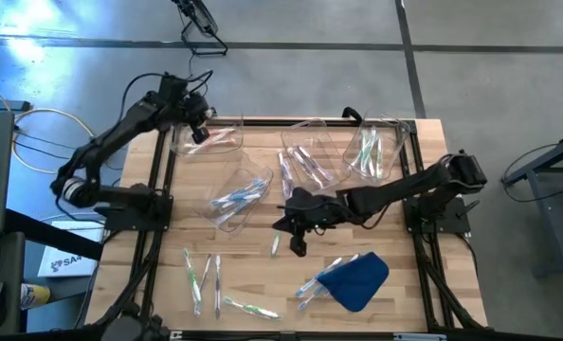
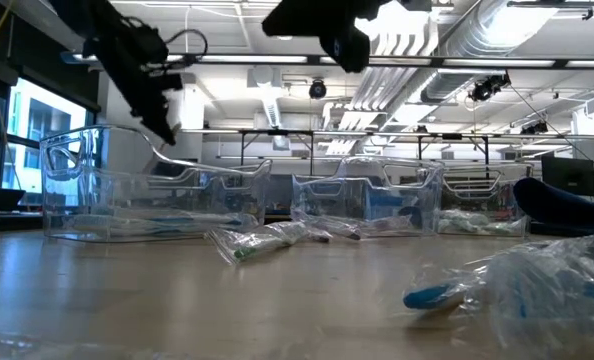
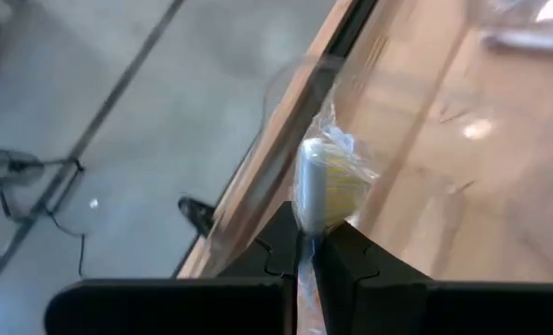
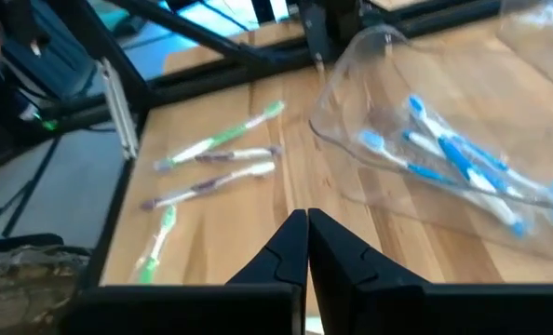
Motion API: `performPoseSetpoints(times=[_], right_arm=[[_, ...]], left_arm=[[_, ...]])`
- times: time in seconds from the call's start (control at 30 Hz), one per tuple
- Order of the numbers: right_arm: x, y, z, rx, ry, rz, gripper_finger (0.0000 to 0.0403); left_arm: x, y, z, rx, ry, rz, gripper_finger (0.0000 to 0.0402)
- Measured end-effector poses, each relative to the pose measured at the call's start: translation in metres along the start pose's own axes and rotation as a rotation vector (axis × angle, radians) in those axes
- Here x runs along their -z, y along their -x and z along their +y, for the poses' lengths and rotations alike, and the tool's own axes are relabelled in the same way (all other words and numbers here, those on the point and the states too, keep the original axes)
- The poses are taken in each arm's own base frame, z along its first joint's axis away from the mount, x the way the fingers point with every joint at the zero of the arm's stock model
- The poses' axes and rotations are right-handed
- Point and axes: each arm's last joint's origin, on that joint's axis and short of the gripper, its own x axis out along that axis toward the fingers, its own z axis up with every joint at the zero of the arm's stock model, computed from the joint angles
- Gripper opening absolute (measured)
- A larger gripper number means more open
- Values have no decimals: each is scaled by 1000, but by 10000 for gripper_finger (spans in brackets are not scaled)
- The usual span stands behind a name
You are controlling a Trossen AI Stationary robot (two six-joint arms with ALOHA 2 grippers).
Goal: Pick & Place Toothbrushes
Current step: Put the orange toothbrush into the top left transparent bin, then put the green toothbrush into the top right transparent bin
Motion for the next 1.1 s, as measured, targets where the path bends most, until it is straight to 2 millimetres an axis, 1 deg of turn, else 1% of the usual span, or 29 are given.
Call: performPoseSetpoints(times=[0.1,0.27,0.37,0.5,0.63,0.73,0.83,1.0,1.1], right_arm=[[5,-8,-1,7,2,16,3],[10,-15,-3,14,4,27,4],[12,-19,-6,22,5,34,3],[14,-22,-10,35,3,45,4],[13,-23,-15,45,-5,46,3],[12,-24,-17,49,-8,43,4],[11,-24,-19,52,3,42,3],[11,-24,-19,52,6,42,4],[11,-24,-19,52,6,42,5]], left_arm=[[8,-16,11,13,33,71,9],[7,-32,23,44,65,144,13],[5,-38,26,69,74,177,39],[2,-43,27,92,56,196,92],[0,-44,28,98,52,192,144],[-3,-43,28,120,57,160,168],[-4,-43,27,168,65,126,177],[-4,-43,27,172,70,123,179],[-4,-43,27,169,105,127,179]])
